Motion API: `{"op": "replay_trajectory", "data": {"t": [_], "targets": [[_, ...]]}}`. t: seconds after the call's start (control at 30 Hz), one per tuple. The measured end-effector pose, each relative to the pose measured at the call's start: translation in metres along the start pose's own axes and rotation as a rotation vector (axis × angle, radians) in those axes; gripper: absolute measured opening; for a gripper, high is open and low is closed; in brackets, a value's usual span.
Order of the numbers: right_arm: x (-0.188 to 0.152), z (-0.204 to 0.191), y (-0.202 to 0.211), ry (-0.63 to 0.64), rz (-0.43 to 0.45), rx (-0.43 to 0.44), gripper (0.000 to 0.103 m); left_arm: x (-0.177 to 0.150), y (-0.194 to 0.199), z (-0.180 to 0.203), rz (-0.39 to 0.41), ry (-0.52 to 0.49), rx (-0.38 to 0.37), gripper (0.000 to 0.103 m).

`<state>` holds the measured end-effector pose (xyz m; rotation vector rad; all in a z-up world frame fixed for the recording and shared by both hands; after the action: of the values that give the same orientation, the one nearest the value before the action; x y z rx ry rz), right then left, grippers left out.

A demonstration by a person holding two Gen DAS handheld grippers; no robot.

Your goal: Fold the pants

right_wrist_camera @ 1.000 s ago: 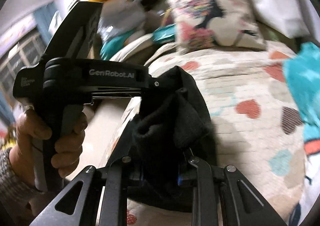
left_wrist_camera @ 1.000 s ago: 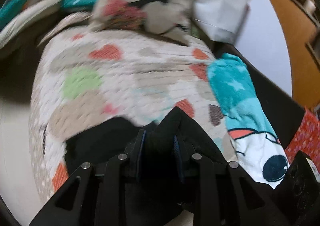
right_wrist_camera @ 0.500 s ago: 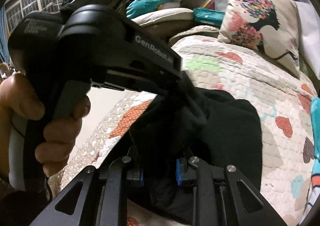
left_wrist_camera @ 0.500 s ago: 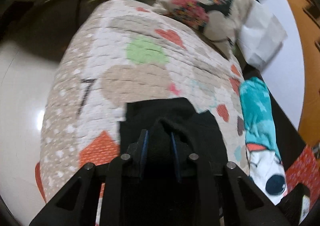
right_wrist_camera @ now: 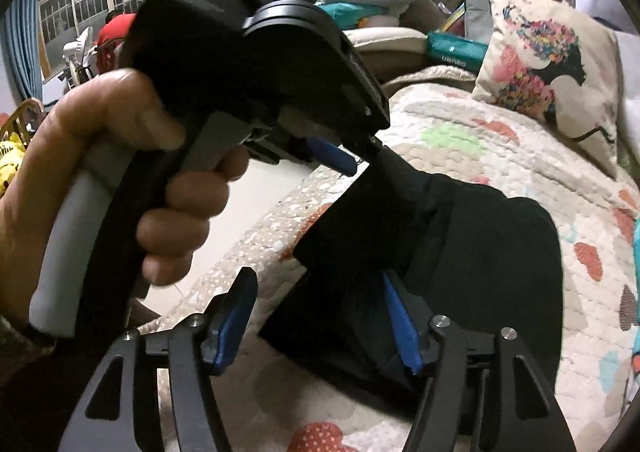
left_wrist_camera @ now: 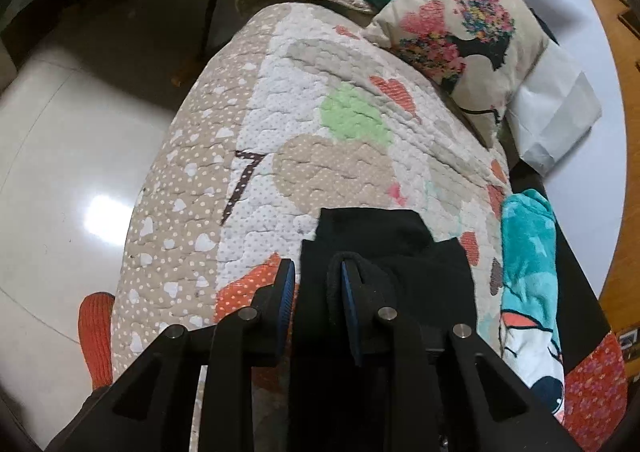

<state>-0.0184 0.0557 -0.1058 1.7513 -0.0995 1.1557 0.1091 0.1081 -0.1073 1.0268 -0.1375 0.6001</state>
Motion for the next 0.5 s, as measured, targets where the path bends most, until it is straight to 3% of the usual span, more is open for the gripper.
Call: {"op": "replay_trajectory", "data": {"t": [0.23, 0.33, 0.4, 0.5], "targets": [[-0.022, -0.003, 0.039, 0.007, -0.010, 0.034, 0.072, -0.001, 0.004, -0.013, -0.015, 0.073, -0.016, 0.025], [-0.031, 0.010, 0.057, 0.007, -0.016, 0.009, 0.072, -0.004, 0.001, -0.034, -0.033, 0.143, 0.049, 0.027], [-0.034, 0.028, 0.066, -0.027, -0.015, -0.022, 0.072, -0.003, 0.001, -0.051, -0.026, 0.167, 0.133, 0.027], [-0.031, 0.062, 0.073, -0.110, 0.004, -0.084, 0.072, 0.002, 0.011, -0.064, 0.032, 0.221, 0.154, 0.026]]}}
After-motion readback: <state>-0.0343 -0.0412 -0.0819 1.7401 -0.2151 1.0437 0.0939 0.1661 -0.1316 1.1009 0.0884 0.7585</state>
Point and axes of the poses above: each gripper's, at about its wrist camera, not at the fingertips, and y roughly against the way its jaws point, z to its right, x to its top, the point moved 9 cm from there along -y, roughly the way its jaws point, and after that the axes turned 4 degrees about z, right-handed, at the moved point
